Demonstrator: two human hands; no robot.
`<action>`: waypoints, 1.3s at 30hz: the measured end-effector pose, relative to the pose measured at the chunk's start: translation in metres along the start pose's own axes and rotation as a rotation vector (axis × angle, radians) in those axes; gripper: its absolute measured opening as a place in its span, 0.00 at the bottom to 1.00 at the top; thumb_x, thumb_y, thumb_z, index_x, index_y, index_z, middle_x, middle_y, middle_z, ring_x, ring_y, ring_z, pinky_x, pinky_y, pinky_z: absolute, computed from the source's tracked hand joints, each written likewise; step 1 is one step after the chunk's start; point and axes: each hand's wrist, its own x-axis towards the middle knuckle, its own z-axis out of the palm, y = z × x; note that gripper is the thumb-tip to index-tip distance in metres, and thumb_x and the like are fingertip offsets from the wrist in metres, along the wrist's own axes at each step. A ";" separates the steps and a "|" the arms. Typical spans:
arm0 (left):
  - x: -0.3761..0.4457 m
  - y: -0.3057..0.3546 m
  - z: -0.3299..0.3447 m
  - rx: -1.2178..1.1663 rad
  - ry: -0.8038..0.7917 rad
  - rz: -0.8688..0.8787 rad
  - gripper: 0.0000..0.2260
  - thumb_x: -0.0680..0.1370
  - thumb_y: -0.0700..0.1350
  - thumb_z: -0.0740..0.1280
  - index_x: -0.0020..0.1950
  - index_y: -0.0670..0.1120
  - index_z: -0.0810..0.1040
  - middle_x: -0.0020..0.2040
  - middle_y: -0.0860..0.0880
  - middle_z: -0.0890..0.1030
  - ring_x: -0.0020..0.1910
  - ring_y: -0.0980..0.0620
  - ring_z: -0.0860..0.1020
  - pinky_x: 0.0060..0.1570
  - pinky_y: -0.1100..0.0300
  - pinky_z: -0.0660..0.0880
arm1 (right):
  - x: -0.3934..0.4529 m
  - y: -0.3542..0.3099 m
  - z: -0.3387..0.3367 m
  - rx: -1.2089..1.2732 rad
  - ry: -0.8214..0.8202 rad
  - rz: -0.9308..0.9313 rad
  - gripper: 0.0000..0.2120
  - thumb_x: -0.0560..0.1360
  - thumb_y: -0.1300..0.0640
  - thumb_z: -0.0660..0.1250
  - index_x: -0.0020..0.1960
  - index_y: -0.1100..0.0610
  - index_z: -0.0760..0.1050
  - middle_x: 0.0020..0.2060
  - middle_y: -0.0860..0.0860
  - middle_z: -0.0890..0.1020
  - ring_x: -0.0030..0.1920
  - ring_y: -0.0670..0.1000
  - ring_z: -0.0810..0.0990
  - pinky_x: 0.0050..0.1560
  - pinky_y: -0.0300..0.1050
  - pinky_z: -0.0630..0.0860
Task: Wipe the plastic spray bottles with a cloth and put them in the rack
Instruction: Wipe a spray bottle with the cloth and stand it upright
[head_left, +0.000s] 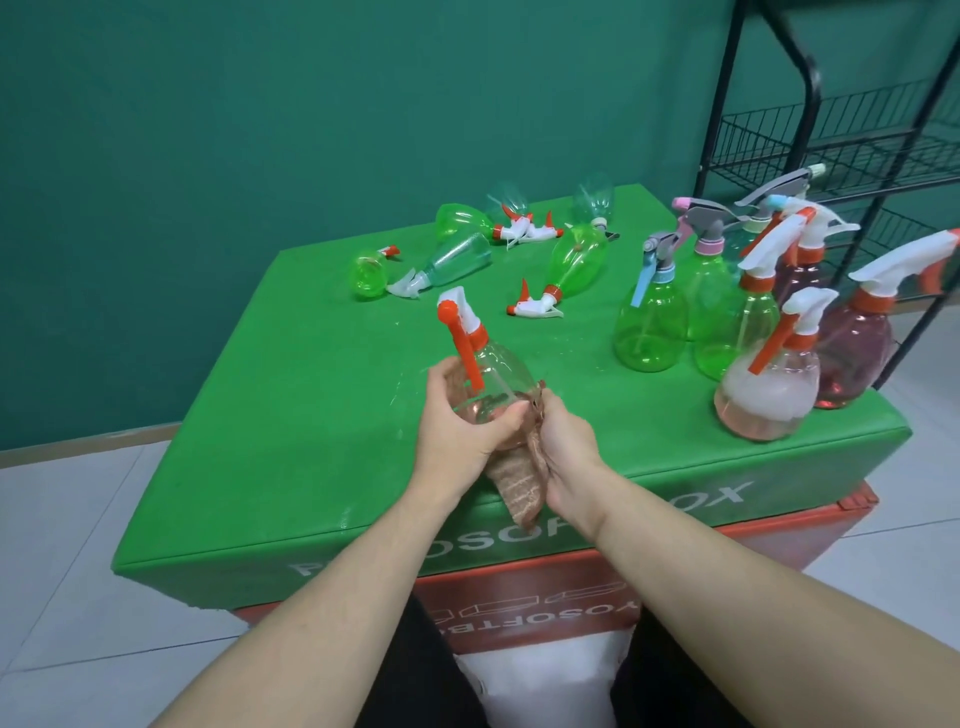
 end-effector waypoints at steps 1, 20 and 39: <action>0.001 0.000 0.003 0.009 -0.002 -0.019 0.38 0.63 0.52 0.83 0.68 0.51 0.69 0.62 0.52 0.80 0.61 0.55 0.80 0.66 0.54 0.75 | 0.002 -0.001 -0.005 -0.023 0.015 -0.016 0.18 0.84 0.50 0.61 0.57 0.63 0.82 0.45 0.60 0.87 0.44 0.59 0.86 0.53 0.62 0.83; 0.000 0.033 0.126 0.186 -0.219 -0.090 0.38 0.68 0.51 0.82 0.73 0.51 0.69 0.67 0.51 0.76 0.60 0.53 0.77 0.66 0.53 0.74 | -0.022 -0.063 -0.156 -0.089 0.085 -0.185 0.11 0.78 0.68 0.67 0.59 0.64 0.71 0.45 0.63 0.83 0.37 0.56 0.85 0.36 0.49 0.83; -0.004 0.051 0.172 0.334 -0.284 -0.071 0.46 0.70 0.54 0.80 0.81 0.49 0.59 0.79 0.47 0.60 0.76 0.47 0.64 0.77 0.49 0.62 | -0.027 -0.058 -0.187 -0.015 0.010 -0.023 0.11 0.78 0.62 0.64 0.58 0.64 0.77 0.46 0.62 0.84 0.47 0.61 0.83 0.62 0.66 0.77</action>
